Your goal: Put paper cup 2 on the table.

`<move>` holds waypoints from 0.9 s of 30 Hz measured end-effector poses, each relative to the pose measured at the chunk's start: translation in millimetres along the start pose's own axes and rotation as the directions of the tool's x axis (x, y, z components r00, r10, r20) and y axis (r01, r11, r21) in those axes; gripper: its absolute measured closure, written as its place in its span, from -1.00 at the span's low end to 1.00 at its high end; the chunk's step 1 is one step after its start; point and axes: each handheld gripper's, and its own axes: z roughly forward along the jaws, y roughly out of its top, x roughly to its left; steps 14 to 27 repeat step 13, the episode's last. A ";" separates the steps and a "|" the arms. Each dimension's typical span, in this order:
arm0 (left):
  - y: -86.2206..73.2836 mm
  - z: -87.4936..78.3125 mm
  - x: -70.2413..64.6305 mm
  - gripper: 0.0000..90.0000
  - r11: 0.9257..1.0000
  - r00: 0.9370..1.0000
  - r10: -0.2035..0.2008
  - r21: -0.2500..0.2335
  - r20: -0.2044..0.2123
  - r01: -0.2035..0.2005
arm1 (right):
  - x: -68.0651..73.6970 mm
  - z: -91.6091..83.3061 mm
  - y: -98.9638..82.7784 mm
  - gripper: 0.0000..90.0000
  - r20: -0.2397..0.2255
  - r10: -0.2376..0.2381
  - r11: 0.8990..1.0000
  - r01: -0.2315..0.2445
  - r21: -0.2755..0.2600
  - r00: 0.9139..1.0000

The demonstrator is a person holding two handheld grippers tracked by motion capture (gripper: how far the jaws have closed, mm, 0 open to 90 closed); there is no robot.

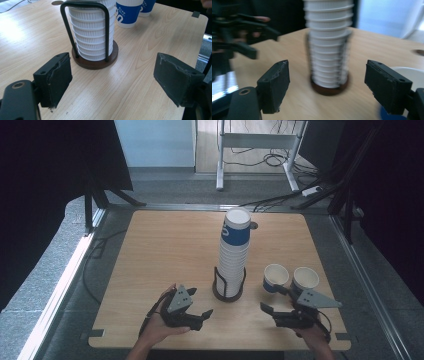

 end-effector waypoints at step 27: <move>-2.2 4.5 -0.4 -0.66 1.000 1.000 0.000 0.013 -0.003 0.000 | 14.0 24.5 -6.2 -0.56 -0.009 -0.027 0.999 0.027 0.040 1.000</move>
